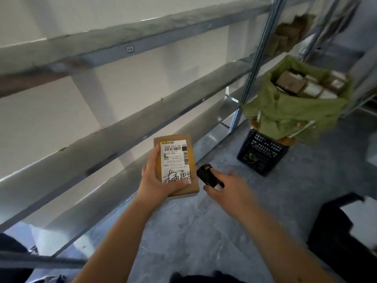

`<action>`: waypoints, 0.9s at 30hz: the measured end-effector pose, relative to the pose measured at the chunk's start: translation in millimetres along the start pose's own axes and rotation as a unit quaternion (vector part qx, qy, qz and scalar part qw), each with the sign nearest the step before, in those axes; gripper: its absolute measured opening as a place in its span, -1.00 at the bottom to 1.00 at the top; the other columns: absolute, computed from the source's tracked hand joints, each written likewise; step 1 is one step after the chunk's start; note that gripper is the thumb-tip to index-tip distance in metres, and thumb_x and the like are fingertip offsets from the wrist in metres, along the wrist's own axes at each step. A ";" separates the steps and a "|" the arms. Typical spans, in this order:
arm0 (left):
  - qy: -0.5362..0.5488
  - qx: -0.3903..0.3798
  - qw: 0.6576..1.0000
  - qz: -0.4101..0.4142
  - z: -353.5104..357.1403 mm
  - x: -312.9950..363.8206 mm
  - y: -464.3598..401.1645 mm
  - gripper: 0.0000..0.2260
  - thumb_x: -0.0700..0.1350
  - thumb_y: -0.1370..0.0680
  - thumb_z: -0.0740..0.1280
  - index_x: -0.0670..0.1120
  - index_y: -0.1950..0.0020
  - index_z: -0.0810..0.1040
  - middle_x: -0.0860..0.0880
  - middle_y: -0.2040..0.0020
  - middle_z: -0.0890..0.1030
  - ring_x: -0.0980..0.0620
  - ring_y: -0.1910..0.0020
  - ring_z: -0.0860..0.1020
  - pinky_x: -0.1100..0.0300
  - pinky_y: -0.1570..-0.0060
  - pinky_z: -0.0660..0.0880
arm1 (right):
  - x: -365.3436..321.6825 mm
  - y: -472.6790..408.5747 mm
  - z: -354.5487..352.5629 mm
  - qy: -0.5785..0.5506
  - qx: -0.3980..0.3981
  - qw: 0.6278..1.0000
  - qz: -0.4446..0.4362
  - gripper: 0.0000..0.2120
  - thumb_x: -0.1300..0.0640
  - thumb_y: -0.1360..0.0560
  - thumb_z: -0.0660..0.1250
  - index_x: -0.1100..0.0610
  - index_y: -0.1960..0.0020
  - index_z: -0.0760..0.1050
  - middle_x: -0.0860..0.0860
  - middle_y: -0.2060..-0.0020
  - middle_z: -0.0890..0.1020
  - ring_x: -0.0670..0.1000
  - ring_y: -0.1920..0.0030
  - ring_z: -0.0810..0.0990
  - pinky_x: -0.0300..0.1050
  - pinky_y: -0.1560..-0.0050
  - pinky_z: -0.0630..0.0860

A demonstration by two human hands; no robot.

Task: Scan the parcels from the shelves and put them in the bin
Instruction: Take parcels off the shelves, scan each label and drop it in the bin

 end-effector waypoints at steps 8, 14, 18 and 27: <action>-0.001 -0.134 0.990 0.033 83.1 38.4 -49.5 0.21 0.27 -0.03 0.78 0.48 -0.54 0.17 0.08 -0.47 0.44 -0.06 -0.42 0.49 -0.22 -0.28 0.56 | 56.9 10.3 -32.8 -0.009 0.059 0.991 0.119 -0.23 -0.29 -0.53 0.39 -0.15 -0.64 0.19 -0.06 -0.10 0.40 -0.08 -0.02 0.43 -0.20 -0.02 0.35; 0.022 -0.199 0.978 0.055 160.1 73.0 -87.9 0.14 0.21 -0.06 0.79 0.49 -0.50 0.23 0.11 -0.44 0.49 0.00 -0.38 0.54 -0.12 -0.24 0.61 | 108.0 -5.7 -66.3 -0.060 0.112 0.977 0.170 -0.26 -0.29 -0.55 0.35 -0.15 -0.64 0.19 0.03 -0.18 0.49 -0.03 -0.02 0.52 -0.18 -0.03 0.44; 0.040 -0.229 0.970 0.070 214.8 102.5 -121.6 0.14 0.06 -0.14 0.80 0.34 -0.58 0.24 0.19 -0.35 0.59 0.09 -0.34 0.58 -0.10 -0.25 0.61 | 141.3 -30.2 -102.4 -0.076 0.151 0.970 0.173 -0.30 -0.24 -0.60 0.32 -0.17 -0.65 0.15 0.02 -0.12 0.44 0.00 -0.01 0.53 -0.12 -0.03 0.48; 0.049 -0.256 0.962 0.081 348.0 169.0 -210.4 0.09 -0.12 -0.21 0.78 0.24 -0.59 0.27 0.17 -0.34 0.61 0.11 -0.31 0.61 -0.11 -0.21 0.63 | 241.8 -124.4 -206.9 -0.082 0.162 0.967 0.180 -0.27 -0.33 -0.57 0.27 -0.20 -0.66 0.10 0.02 -0.09 0.49 0.05 -0.05 0.53 -0.05 0.00 0.49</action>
Point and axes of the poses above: each hand's wrist, its own y-axis away from the middle knuckle, its own z-axis out of the palm, x = y × z, the point moved 3 cm from there along -y, towards the middle knuckle
